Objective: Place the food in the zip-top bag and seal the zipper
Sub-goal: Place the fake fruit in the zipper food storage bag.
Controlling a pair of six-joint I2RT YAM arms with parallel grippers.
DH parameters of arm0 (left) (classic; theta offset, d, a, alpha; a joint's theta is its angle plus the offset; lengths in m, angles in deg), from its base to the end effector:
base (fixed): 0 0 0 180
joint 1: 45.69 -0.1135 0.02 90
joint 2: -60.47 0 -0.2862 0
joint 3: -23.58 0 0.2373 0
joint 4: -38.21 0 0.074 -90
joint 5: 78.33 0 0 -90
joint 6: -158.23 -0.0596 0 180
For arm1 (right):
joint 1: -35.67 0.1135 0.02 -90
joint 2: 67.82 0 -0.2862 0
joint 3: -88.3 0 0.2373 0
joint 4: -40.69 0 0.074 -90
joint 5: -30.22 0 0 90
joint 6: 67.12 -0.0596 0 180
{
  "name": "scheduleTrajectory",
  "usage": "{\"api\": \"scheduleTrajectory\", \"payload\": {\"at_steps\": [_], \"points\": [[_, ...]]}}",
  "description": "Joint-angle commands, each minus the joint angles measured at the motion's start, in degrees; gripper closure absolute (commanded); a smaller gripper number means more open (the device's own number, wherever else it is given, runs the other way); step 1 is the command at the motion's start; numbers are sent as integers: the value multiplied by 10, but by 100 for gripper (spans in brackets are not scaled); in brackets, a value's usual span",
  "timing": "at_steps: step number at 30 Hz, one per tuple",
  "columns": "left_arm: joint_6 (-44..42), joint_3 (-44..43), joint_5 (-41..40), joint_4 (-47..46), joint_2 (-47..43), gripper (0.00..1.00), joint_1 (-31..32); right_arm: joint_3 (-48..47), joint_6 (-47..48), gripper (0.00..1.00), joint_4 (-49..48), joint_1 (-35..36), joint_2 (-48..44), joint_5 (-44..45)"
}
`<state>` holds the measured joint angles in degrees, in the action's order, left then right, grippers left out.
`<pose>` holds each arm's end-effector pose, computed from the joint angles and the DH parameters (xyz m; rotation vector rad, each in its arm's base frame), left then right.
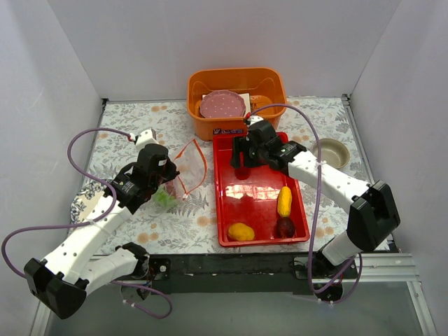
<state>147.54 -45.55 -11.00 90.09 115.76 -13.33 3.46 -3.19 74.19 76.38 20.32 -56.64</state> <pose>0.1720 -0.0818 0.3260 -1.0944 1.9700 -0.6519 0.2709 0.2288 0.3059 -0.2589 2.2601 0.5748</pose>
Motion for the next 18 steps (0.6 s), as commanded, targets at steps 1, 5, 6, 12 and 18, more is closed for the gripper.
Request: {"api": "scheduleTrajectory", "payload": {"at_steps": [1,5,6,12,18], "points": [[-11,-2,14,-22,-7,100,-3,8,-2,21,170,-8,-32,123],[-10,3,23,-27,-4,100,-3,54,-28,21,207,-9,-62,171],[-10,3,25,-30,-4,100,-3,67,-31,21,202,-10,-71,170],[-17,3,33,-29,2,100,-3,129,-79,16,213,-13,-109,205],[-19,4,38,-30,7,100,-3,171,-71,13,203,-25,-126,195]]}}
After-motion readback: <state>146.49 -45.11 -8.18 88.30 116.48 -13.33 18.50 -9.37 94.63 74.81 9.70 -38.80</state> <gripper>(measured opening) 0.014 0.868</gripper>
